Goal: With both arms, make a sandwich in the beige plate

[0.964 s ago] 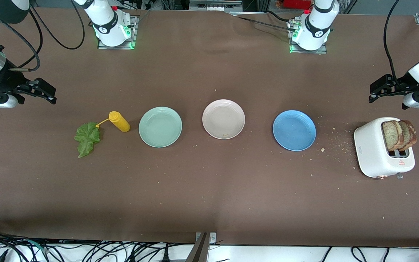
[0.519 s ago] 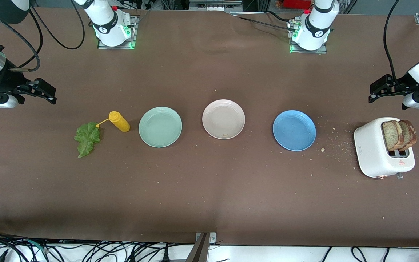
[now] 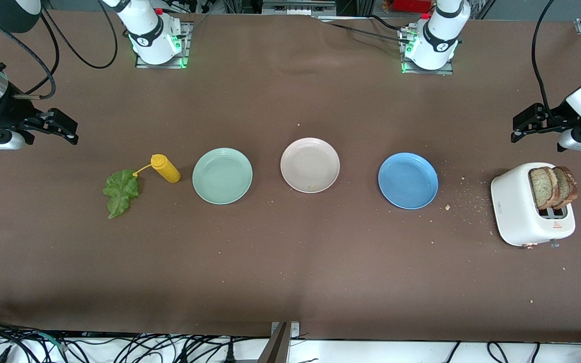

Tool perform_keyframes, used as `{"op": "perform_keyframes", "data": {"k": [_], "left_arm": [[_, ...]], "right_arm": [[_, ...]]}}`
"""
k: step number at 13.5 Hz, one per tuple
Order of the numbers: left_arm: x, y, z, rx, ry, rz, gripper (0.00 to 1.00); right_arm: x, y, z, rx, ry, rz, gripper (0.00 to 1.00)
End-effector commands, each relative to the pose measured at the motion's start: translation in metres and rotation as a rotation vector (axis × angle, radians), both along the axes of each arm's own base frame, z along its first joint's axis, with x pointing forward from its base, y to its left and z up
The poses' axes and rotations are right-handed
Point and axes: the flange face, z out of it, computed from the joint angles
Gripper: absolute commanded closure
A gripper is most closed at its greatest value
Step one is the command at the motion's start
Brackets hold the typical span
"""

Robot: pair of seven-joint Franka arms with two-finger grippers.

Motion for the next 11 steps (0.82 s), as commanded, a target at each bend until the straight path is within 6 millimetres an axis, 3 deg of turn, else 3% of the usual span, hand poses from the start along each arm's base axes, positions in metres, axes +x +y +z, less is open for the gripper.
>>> {"op": "perform_keyframes", "data": {"k": [1,5,11], "left_arm": [[0.003,0.001,0.005,0.010,0.004,-0.008,0.00],[0.004,0.012,0.004,0.017,0.003,0.010,0.00],[0.002,0.073,0.001,0.026,0.004,0.112,0.00]], "right_arm": [[0.000,-0.001,0.000,0.017,-0.011,-0.014,0.00],[-0.001,0.000,0.000,0.017,-0.011,-0.013,0.00],[0.001,-0.001,-0.002,0.017,-0.007,-0.014,0.00]]}}
